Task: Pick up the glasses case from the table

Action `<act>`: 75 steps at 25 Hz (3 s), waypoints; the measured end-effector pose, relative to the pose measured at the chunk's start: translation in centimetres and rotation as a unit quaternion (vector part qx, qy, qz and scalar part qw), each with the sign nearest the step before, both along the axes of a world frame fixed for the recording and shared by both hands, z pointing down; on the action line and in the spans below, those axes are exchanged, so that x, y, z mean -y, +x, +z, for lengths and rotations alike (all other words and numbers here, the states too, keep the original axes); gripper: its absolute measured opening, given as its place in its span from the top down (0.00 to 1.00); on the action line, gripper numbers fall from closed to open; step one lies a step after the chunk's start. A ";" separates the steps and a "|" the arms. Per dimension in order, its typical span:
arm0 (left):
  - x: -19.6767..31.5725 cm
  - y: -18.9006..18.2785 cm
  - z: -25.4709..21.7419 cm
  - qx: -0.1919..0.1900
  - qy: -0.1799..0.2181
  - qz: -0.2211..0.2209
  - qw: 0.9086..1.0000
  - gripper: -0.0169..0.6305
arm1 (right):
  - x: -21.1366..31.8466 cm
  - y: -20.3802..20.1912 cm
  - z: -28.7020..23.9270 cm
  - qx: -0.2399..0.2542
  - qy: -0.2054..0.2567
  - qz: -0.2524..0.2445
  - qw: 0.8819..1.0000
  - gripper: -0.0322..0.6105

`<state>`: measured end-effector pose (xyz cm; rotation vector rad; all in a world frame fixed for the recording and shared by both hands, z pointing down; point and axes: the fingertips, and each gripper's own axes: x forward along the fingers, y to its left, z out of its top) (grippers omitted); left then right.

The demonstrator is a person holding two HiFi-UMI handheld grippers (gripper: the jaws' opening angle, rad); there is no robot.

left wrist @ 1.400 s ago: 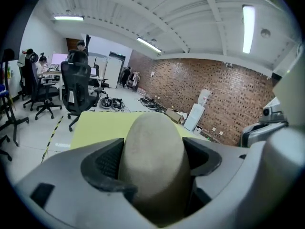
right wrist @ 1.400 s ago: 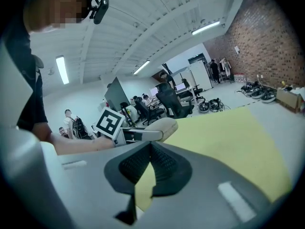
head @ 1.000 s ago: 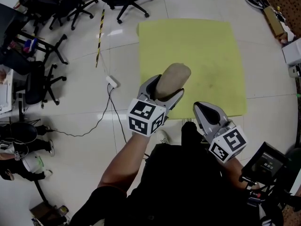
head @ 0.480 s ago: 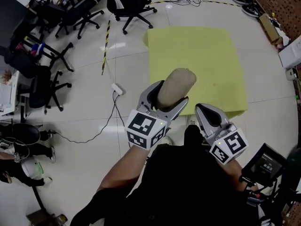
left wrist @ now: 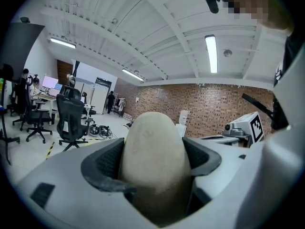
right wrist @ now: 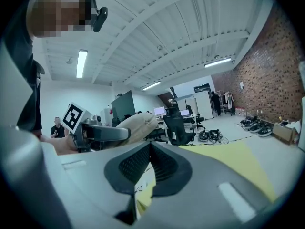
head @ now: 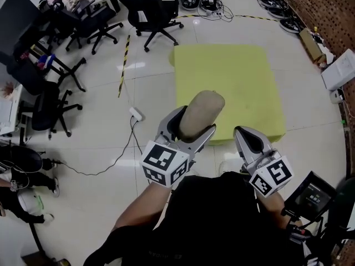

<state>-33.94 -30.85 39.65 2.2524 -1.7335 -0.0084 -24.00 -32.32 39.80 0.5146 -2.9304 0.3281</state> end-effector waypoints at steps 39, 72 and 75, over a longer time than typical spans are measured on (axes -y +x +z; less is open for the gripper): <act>0.6 17.1 -2.9 0.042 0.015 -0.082 0.996 0.37 | 3.5 16.5 -0.9 0.050 -0.002 -0.090 0.995 0.95; 1.4 11.5 -6.0 0.060 0.033 -0.019 0.997 0.37 | 3.2 12.8 -3.1 0.029 0.016 -0.010 0.999 0.95; 0.1 10.6 -5.2 0.058 0.036 -0.017 0.998 0.37 | 1.9 12.1 -2.4 0.025 0.017 -0.005 1.000 0.95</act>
